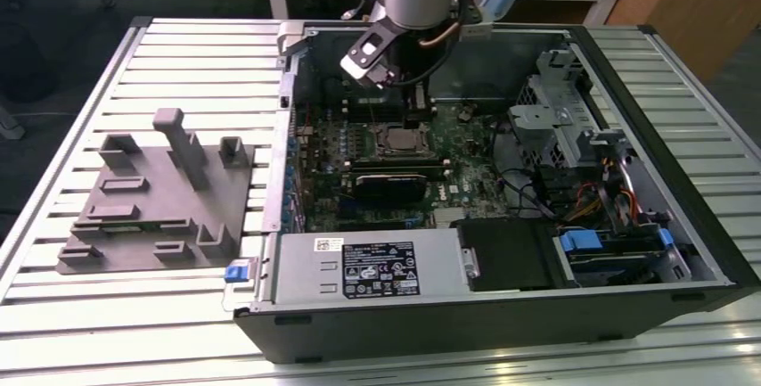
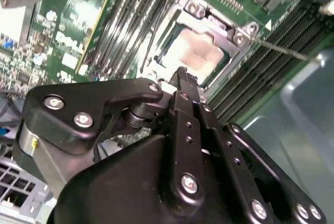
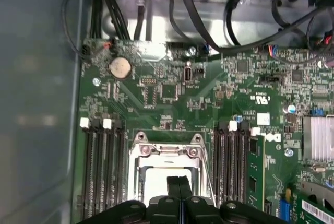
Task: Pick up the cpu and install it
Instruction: 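Close the cpu cover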
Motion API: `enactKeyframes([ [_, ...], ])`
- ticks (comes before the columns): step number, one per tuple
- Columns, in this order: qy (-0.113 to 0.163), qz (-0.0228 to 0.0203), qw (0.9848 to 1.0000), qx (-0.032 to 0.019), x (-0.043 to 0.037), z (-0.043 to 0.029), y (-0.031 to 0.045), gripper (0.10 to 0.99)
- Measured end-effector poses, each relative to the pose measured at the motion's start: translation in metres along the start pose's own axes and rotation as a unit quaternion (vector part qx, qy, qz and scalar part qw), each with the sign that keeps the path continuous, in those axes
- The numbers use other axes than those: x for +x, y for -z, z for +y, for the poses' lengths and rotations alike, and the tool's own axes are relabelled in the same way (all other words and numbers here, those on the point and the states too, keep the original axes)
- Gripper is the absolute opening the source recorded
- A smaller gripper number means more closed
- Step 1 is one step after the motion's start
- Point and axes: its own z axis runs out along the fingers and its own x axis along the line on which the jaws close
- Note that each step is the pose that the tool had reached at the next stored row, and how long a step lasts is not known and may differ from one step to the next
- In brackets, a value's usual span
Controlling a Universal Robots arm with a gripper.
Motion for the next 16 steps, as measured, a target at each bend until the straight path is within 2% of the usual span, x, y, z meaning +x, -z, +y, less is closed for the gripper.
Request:
enactKeyframes([
  [3,0.0,-0.0001,1.0,0.0,-0.0009,-0.0041,-0.0049,0.106],
  [6,0.001,0.0001,1.0,0.0,-0.001,-0.0049,-0.0091,0.106],
  [9,0.02,0.0015,0.9998,-0.0005,-0.001,-0.0051,-0.0121,0.106],
  [13,0.057,0.0041,0.9984,-0.0013,-0.0009,-0.0053,-0.0145,0.106],
  [16,0.084,0.0061,0.9964,-0.002,-0.0009,-0.0054,-0.016,0.106],
])
